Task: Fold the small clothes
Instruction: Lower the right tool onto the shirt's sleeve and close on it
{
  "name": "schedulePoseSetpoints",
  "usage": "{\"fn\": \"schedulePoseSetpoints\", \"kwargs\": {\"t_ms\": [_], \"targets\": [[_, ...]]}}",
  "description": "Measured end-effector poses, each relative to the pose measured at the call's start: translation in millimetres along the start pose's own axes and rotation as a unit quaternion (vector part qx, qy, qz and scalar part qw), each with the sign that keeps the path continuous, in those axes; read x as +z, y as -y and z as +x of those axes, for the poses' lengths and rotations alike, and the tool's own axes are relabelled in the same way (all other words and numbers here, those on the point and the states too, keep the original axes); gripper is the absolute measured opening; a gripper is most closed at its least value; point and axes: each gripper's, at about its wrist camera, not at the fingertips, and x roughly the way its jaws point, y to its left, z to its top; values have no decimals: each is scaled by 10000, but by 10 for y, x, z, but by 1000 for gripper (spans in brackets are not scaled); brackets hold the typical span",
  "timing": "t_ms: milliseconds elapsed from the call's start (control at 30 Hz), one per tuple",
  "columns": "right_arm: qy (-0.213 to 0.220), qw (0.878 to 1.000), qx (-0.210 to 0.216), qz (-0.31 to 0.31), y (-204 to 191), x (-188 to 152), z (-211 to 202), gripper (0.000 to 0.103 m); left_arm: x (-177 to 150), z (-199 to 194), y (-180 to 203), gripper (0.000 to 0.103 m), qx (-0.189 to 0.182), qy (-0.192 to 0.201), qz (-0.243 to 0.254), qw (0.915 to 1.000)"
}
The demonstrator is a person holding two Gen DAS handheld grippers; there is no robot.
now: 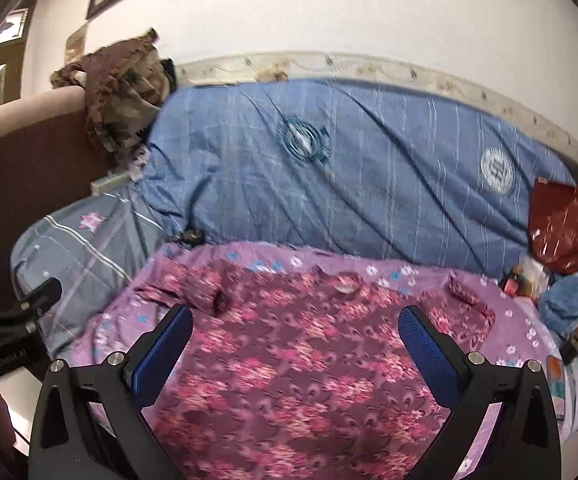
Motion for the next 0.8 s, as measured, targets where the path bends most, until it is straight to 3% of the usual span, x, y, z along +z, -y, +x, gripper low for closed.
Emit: {"fn": "schedulePoseSetpoints", "kwargs": {"t_ms": [167, 300, 433, 633, 767, 800], "targets": [[-329, 9971, -573, 365, 1076, -185, 569, 103, 19, 743, 591, 103, -416, -691, 71, 9967], [-812, 9844, -1377, 728, 2227, -238, 1207, 102, 31, 1300, 1155, 103, -522, -851, 242, 9947], [-1332, 9720, -1645, 1019, 3025, -258, 1854, 101, 39, 1726, 1488, 103, -604, -997, 257, 9928], [-1886, 9645, -1482, 1104, 3369, -312, 2688, 94, 113, 2113, 1559, 103, -490, -851, 246, 9949], [-2084, 9635, -1198, 1174, 3404, -389, 2952, 84, 131, 2224, 1480, 103, -363, -729, 311, 9962], [-2129, 9628, -1053, 1291, 3440, -421, 3007, 77, 131, 2262, 1465, 103, -340, -749, 347, 9960]]}}
